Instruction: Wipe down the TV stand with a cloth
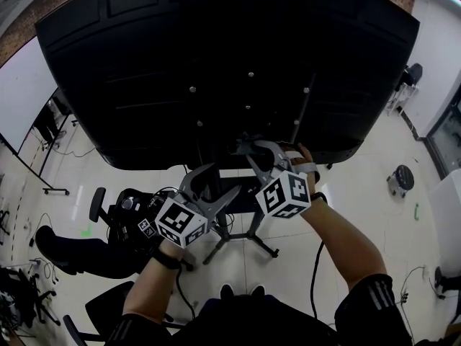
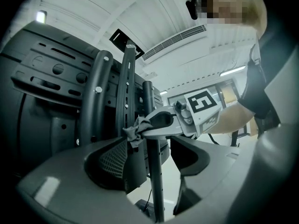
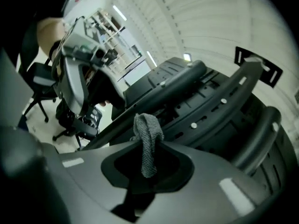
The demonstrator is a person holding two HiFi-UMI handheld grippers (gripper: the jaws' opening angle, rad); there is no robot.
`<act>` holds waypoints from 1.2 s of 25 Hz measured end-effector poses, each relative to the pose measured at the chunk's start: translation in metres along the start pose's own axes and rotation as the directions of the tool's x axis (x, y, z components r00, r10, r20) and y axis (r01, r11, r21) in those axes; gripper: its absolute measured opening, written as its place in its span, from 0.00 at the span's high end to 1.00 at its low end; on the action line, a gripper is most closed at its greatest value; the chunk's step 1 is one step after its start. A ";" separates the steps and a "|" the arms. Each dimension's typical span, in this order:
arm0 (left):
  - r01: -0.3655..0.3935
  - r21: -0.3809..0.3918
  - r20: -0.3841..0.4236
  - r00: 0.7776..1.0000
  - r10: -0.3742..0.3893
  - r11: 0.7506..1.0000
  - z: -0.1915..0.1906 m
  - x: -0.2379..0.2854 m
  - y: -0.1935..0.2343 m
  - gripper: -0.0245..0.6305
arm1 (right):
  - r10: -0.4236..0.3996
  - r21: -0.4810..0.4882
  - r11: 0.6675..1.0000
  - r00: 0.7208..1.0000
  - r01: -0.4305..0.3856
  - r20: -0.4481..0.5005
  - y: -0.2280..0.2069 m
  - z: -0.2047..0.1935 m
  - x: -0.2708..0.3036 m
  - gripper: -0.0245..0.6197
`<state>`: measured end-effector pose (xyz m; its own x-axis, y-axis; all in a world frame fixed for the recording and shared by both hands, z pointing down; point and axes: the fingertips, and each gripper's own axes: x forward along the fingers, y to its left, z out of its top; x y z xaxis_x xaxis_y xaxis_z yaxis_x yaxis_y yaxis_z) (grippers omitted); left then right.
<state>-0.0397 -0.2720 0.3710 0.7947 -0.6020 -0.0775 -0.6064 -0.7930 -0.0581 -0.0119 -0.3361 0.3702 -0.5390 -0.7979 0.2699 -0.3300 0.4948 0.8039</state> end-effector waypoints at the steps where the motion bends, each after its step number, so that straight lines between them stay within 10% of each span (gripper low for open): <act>1: -0.001 0.002 0.006 1.000 0.001 1.000 0.003 0.000 -0.002 0.48 | -0.010 0.059 0.998 0.999 0.007 0.040 -0.006 0.003 -0.010 0.87; 14: 0.054 0.091 0.122 0.990 -0.065 0.994 0.077 0.026 -0.048 0.48 | -0.309 0.201 0.940 0.938 0.276 0.156 -0.121 0.000 -0.124 0.87; 30: 0.079 0.172 0.135 0.985 -0.103 0.982 0.106 0.071 -0.070 0.48 | -0.305 0.074 0.950 0.952 0.302 0.035 -0.189 -0.065 -0.092 0.87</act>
<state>0.0562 -0.2487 0.2640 0.8418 -0.4993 -0.2052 -0.5376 -0.8100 -0.2344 0.1505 -0.3785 0.2278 -0.4395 -0.8982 -0.0073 -0.5335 0.2545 0.8066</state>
